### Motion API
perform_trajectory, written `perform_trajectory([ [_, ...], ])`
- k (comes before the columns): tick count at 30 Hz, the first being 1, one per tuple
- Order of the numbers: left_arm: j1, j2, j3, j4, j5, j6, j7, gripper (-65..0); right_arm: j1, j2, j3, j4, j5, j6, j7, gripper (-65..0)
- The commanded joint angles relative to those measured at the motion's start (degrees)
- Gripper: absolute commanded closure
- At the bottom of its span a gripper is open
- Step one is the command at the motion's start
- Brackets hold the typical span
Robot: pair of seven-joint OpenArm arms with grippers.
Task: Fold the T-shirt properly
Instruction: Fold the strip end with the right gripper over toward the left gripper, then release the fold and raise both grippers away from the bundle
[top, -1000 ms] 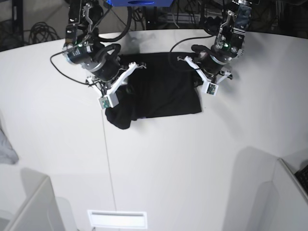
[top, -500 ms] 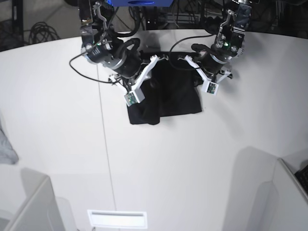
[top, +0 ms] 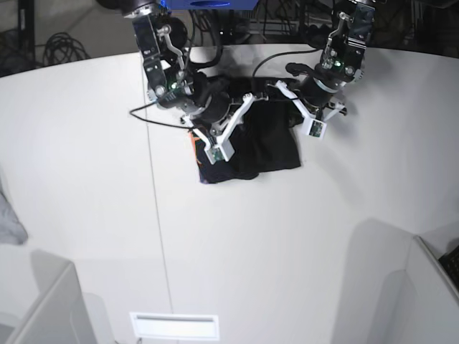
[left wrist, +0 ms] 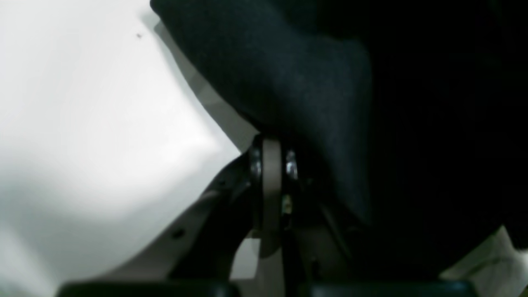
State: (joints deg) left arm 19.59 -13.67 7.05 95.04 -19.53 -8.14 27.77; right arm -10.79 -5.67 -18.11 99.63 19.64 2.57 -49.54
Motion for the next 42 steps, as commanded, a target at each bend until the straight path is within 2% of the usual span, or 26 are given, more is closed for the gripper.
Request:
perform_trajectory([
  [1,0.41,-0.35,-0.06,0.21,0.67,0.1,2.16,0.0,0.63,-0.35,-0.13,0.28,0.71,0.03,0.97,0.0],
  [7,1.28,-1.49,-0.32,0.91,0.41,0.1,1.9,0.0,0.81,-0.35,-0.05,-0.34,0.71,-0.59,0.97,0.0],
  [11,2.52,-2.37,-0.32,2.67,0.23,0.1,1.9,0.0,0.63,-0.35,-0.05,0.01,0.71,-0.59,1.06,-33.0],
  [13,3.83,-3.08,-2.17,3.9,0.06,0.1,1.9,0.0,0.72,-0.35,-0.05,0.63,0.71,-0.59,1.06,-40.4],
  [22,11.83,-2.81,-18.79,10.76,-0.03,-0.17,1.9,0.0,2.3,-0.53,-0.31,1.77,0.71,-0.59,0.88,-41.0],
  [28,13.5,-2.64,-25.91,11.9,-0.12,-0.17,2.08,0.0,5.29,-0.97,-5.94,0.37,0.71,-0.68,0.88,-41.0],
  [32,13.5,-2.64,-27.05,11.64,-1.09,-0.17,2.08,0.0,8.19,-1.14,-9.63,-3.42,0.71,-4.28,0.62,-41.0],
  [38,13.5,-3.16,-27.14,11.37,-12.87,-0.17,2.08,0.0,13.2,-1.23,-18.42,-7.9,0.71,-7.89,0.79,-41.0],
  [42,13.15,-3.16,-27.05,11.37,-13.39,-0.17,2.08,0.0,16.81,-1.93,-25.45,-8.87,0.71,-9.73,0.97,-41.0],
])
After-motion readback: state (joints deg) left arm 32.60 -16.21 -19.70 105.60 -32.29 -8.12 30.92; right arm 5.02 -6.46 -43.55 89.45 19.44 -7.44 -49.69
